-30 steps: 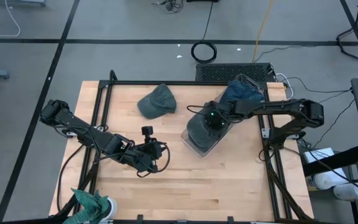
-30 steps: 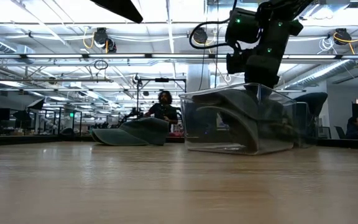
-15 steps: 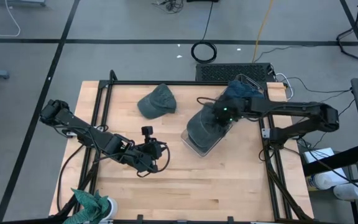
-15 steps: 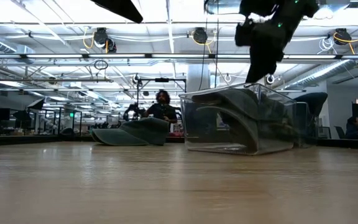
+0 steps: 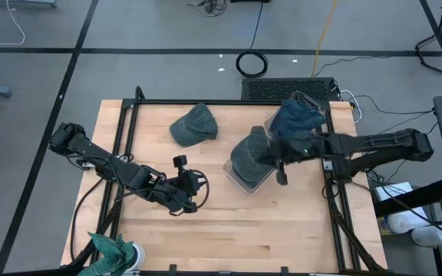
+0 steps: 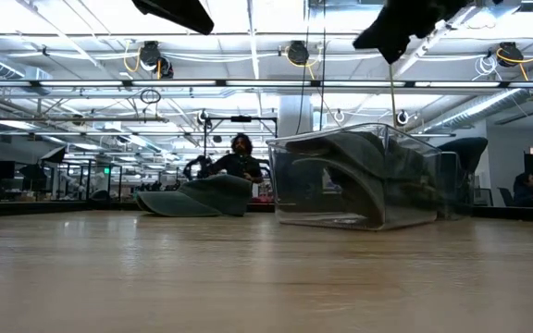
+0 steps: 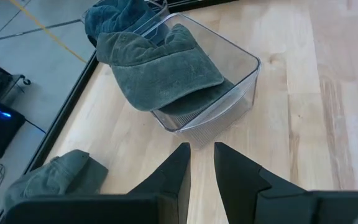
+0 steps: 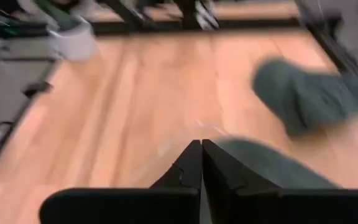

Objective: Pick & Place hat
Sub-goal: Put the gray cap into the bottom transparent bin

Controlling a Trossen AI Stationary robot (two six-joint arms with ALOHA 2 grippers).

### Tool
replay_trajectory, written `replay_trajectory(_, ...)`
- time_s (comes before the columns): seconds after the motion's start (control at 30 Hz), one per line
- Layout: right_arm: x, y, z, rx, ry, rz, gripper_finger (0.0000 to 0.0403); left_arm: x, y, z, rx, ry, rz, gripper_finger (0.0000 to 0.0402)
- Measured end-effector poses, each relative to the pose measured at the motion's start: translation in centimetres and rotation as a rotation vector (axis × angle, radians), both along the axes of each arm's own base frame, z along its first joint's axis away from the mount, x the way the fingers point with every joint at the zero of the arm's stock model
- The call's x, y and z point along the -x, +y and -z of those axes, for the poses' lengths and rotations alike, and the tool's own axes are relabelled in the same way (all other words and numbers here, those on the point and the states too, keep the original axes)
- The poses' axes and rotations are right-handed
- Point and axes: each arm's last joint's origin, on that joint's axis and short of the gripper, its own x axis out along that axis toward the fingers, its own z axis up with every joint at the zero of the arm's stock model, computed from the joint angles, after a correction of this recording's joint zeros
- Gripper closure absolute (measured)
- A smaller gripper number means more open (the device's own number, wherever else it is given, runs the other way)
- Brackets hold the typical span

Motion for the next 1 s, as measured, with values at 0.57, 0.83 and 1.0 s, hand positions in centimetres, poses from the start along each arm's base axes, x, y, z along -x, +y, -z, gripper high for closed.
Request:
replay_trajectory(0.57, 6.2, 2.3, 1.2, 0.145, -0.366, -0.122, 0.0403, -1.0, 1.9, -0.4, -0.055, -0.024, -0.044, 0.0321)
replay_trajectory(0.83, 10.0, 1.8, -1.0, 0.131, -0.535, -0.122, 0.0403, -1.5, 2.3, -0.7, -0.025, -0.069, -0.046, 0.0321)
replay_trajectory(1.0, 10.6, 1.7, -1.3, 0.144, -0.563, -0.123, 0.0403, -1.8, 5.4, -0.5, 0.123, -0.099, -0.259, 0.0311)
